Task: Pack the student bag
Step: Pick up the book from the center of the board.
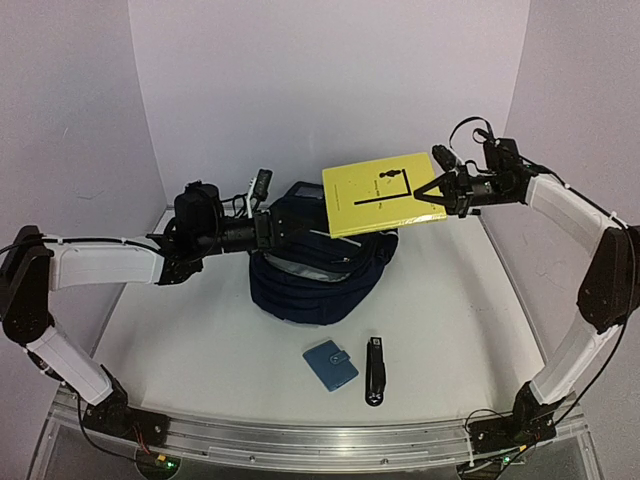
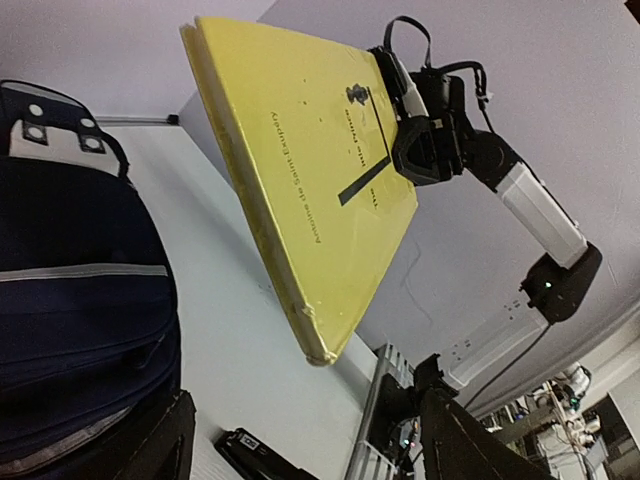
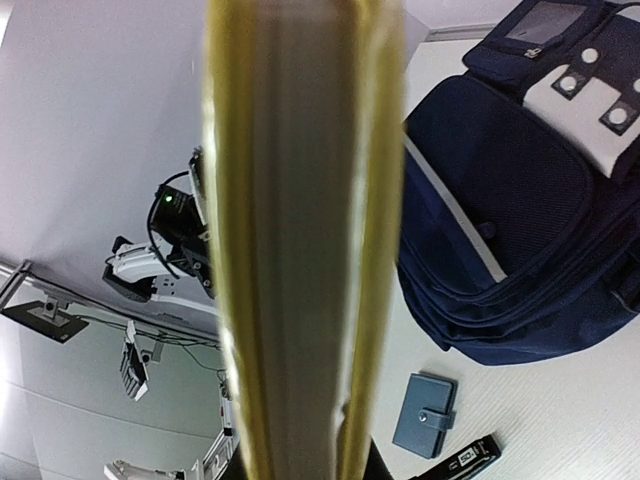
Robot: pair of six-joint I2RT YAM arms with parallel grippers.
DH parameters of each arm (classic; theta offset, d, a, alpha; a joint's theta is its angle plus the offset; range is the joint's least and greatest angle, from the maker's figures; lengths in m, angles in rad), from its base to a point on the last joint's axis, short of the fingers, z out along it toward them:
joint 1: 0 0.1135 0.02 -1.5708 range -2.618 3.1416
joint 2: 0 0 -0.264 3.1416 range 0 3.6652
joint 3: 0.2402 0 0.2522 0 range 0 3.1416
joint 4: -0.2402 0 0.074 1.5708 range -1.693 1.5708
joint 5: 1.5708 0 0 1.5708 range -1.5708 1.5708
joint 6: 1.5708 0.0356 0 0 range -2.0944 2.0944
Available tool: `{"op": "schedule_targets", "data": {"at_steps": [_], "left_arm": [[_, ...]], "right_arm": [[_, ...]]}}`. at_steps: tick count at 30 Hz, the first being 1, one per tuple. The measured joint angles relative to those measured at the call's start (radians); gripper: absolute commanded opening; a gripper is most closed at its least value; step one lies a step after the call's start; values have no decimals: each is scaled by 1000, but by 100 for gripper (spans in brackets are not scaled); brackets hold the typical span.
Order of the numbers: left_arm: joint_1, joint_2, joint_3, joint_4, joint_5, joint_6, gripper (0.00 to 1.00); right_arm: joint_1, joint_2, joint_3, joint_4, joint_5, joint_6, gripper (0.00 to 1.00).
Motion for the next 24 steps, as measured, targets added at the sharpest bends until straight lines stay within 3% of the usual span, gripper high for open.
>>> {"op": "schedule_targets", "data": {"at_steps": [10, 19, 24], "left_arm": [[15, 153, -17, 334, 168, -285, 64], [15, 203, -17, 486, 217, -404, 42], [15, 223, -17, 562, 235, -456, 37]], "right_arm": [[61, 1, -50, 6, -65, -24, 0], [115, 2, -73, 7, -67, -32, 0], [144, 18, -76, 8, -72, -36, 0]]}}
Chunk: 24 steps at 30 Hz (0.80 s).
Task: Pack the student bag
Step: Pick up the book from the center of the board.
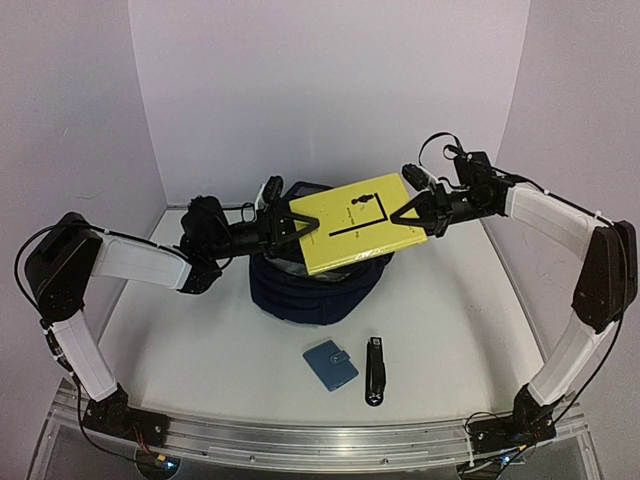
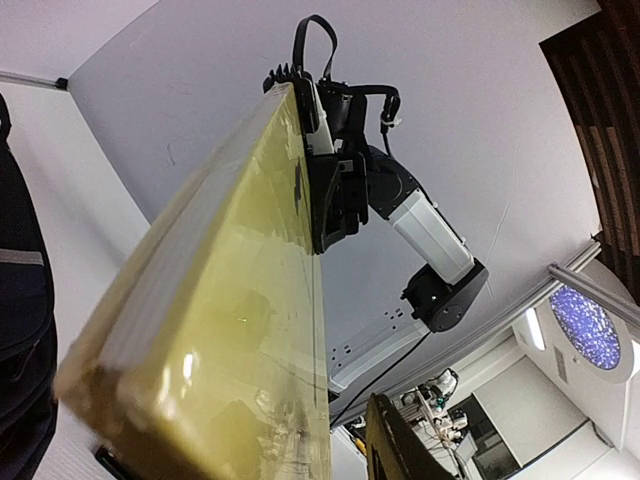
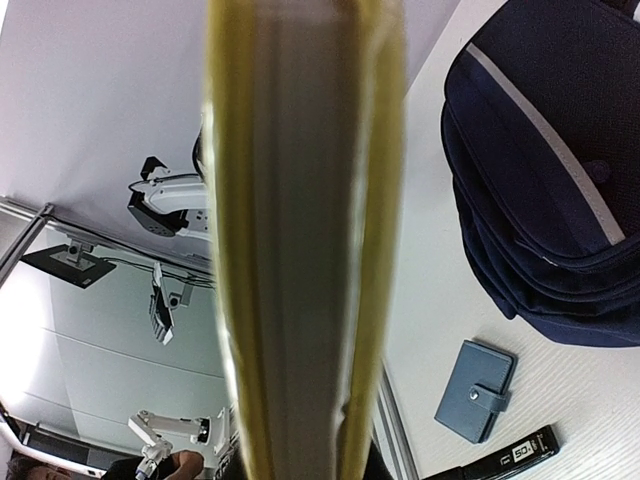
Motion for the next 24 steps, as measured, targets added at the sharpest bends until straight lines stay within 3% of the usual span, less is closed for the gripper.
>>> {"op": "schedule_targets", "data": {"at_steps": [4, 7, 9, 13, 15, 18, 24], "left_arm": [[0, 24, 0, 55, 19, -48, 26], [4, 46, 0, 90, 26, -85, 8], [7, 56, -3, 97, 27, -118, 1], [15, 60, -29, 115, 6, -141, 0], [19, 59, -62, 125, -7, -145, 0], [36, 35, -123, 123, -44, -139, 0], [94, -114, -230, -1, -153, -82, 0]], "right_arm": [[16, 22, 0, 5, -12, -3, 0], [22, 34, 0, 9, -25, -4, 3], [25, 42, 3, 17, -21, -21, 22], [32, 68, 45, 17, 12, -16, 59], [34, 81, 81, 20, 48, -8, 71], [31, 110, 154, 17, 143, 3, 75], [-55, 237, 347, 40, 365, 61, 72]]}}
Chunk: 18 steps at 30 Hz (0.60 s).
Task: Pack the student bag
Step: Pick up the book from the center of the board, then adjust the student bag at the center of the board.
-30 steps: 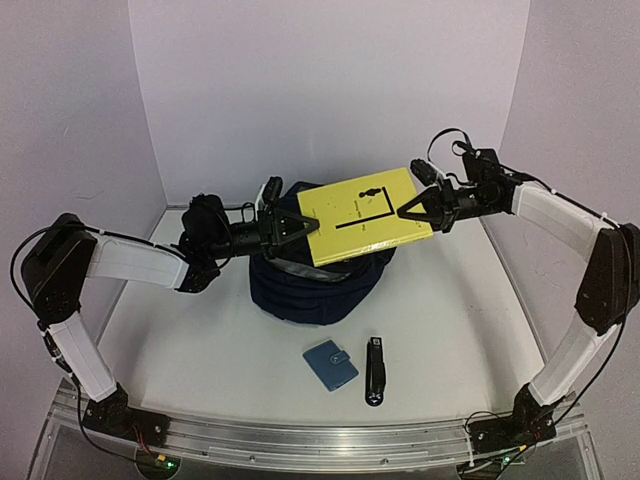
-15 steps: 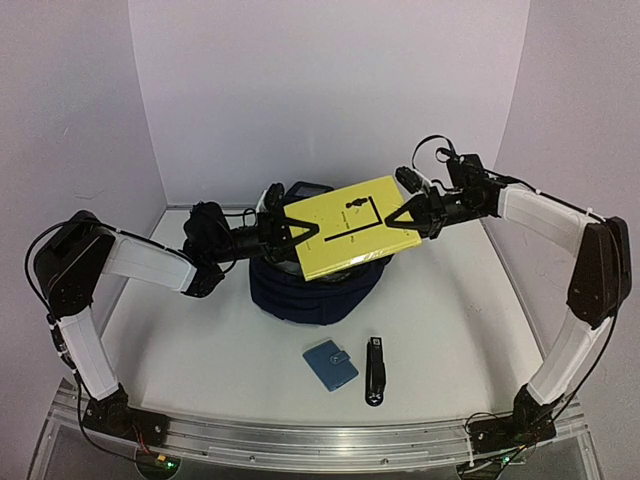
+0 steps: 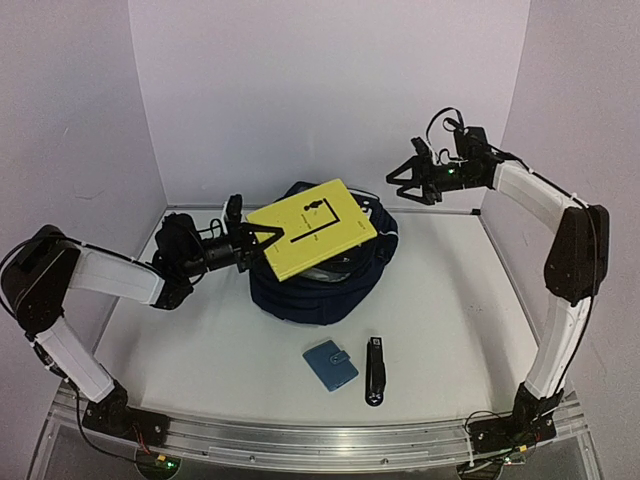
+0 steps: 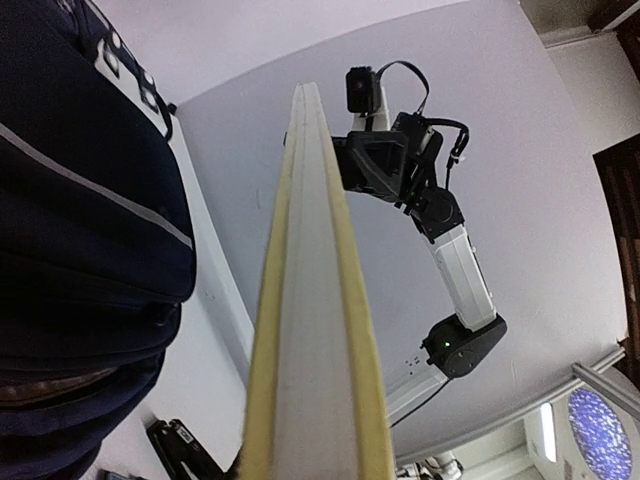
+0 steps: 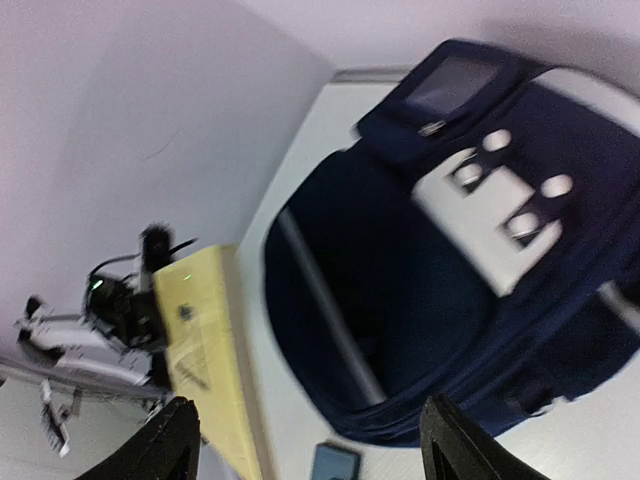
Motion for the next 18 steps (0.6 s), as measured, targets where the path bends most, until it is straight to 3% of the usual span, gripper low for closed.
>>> {"op": "schedule_targets", "data": {"at_steps": [8, 14, 18], "left_arm": [[16, -246, -16, -234, -117, 146, 0], [15, -346, -16, -341, -165, 213, 0], [15, -375, -32, -391, -205, 228, 0]], "right_arm": [[-65, 248, 162, 20, 358, 37, 70], [-65, 461, 231, 16, 430, 73, 71], [-65, 567, 284, 12, 430, 111, 65]]}}
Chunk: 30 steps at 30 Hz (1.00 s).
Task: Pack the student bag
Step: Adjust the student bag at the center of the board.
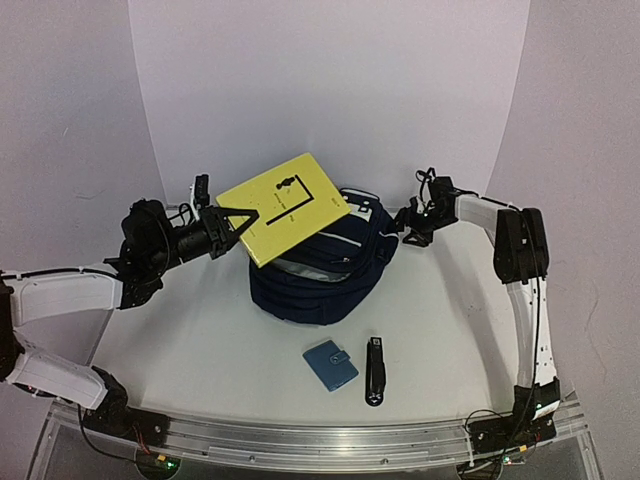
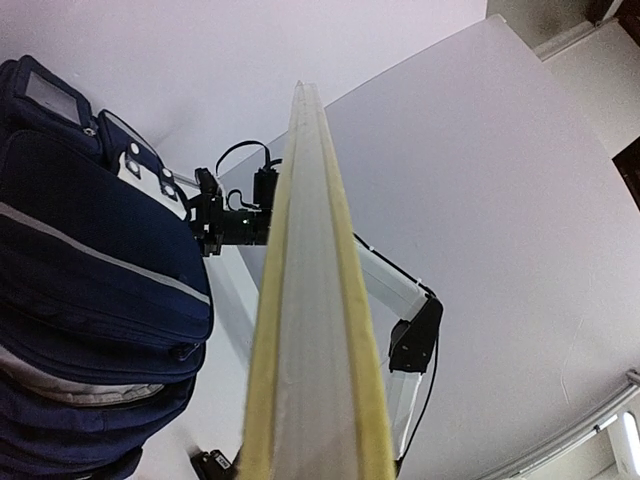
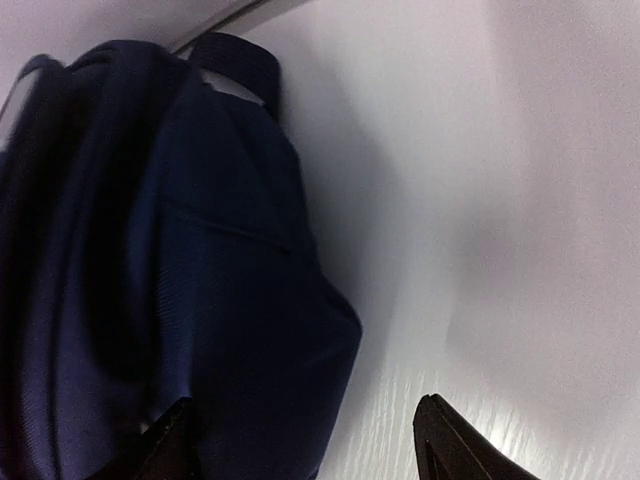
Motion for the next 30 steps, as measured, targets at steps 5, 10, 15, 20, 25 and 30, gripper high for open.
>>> {"op": "schedule_targets", "data": {"at_steps": [5, 10, 15, 20, 25, 30], "left_arm": [[0, -46, -61, -59, -47, 0, 0], [0, -70, -73, -122, -90, 4, 0], [0, -81, -73, -157, -119, 6, 0], [0, -69, -73, -165, -124, 1, 0], [0, -32, -74, -149, -115, -14, 0], [0, -15, -92, -139, -111, -31, 0]], "right_arm": [[0, 53, 45, 15, -48, 66, 25], [-8, 58, 40, 92, -123, 161, 0], [-46, 26, -92, 216, -191, 237, 0], [-124, -108, -291, 260, -209, 250, 0], [-215, -230, -410, 223, -174, 176, 3], [-251, -265, -407, 100, -88, 21, 60]]}}
